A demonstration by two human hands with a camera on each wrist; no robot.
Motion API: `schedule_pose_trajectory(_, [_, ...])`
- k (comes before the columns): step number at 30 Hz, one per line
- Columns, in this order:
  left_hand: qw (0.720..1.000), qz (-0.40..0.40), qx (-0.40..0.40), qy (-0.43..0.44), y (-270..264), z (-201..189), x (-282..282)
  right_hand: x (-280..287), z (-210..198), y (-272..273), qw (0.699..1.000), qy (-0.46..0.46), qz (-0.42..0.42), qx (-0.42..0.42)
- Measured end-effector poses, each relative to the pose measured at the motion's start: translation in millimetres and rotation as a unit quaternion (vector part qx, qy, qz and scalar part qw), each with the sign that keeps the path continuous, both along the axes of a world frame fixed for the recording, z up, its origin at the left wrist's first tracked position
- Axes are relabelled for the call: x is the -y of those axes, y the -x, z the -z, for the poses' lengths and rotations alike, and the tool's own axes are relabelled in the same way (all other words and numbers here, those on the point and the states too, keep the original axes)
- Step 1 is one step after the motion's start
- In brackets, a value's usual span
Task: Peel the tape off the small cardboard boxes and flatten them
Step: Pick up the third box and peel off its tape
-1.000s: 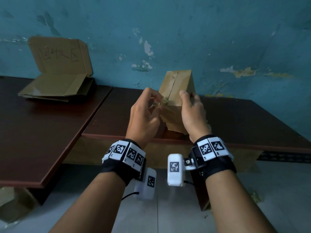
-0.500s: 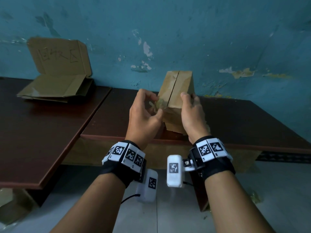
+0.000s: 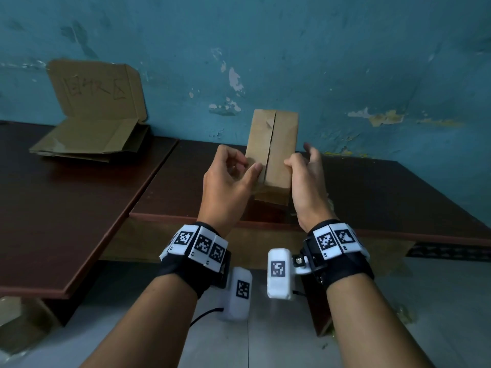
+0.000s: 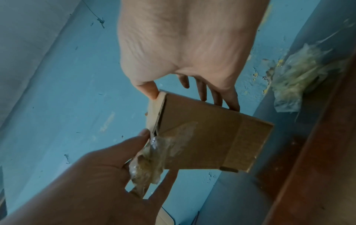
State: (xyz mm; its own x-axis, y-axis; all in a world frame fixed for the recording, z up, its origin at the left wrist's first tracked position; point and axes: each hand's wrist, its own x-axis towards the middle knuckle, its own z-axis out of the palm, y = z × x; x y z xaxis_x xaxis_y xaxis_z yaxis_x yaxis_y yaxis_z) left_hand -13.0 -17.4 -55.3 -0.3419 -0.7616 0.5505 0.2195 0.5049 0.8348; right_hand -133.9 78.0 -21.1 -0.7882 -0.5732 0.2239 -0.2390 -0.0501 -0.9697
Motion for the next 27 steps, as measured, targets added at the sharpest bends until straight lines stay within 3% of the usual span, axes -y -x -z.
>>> schedule_pose_trajectory(5, [1.000,-0.029,0.008,0.003,0.8,-1.0,3.9,2.3,0.3,-12.3,0.998,0.051,0.034,-0.001])
schedule_pose_trajectory(8, [0.997,-0.065,0.018,-0.042,1.8,-0.3,5.2,0.9,1.9,-10.8,0.995,0.078,0.066,-0.022])
schedule_pose_trajectory(11, [0.997,-0.052,0.014,-0.061,3.0,1.6,7.9,2.9,1.9,-11.7,0.993,0.082,0.067,-0.042])
schedule_pose_trajectory(15, [0.997,-0.059,0.026,-0.033,2.0,1.6,8.5,7.0,-0.2,-13.9,0.996,0.083,0.037,-0.010])
schedule_pose_trajectory(19, [0.993,-0.084,0.047,0.061,-1.6,-1.9,3.7,6.1,2.6,-12.9,0.998,0.047,0.042,0.002])
schedule_pose_trajectory(27, [0.995,-0.020,0.007,0.101,-4.4,-3.2,-2.3,3.3,0.0,-14.0,0.994,0.020,0.096,0.047])
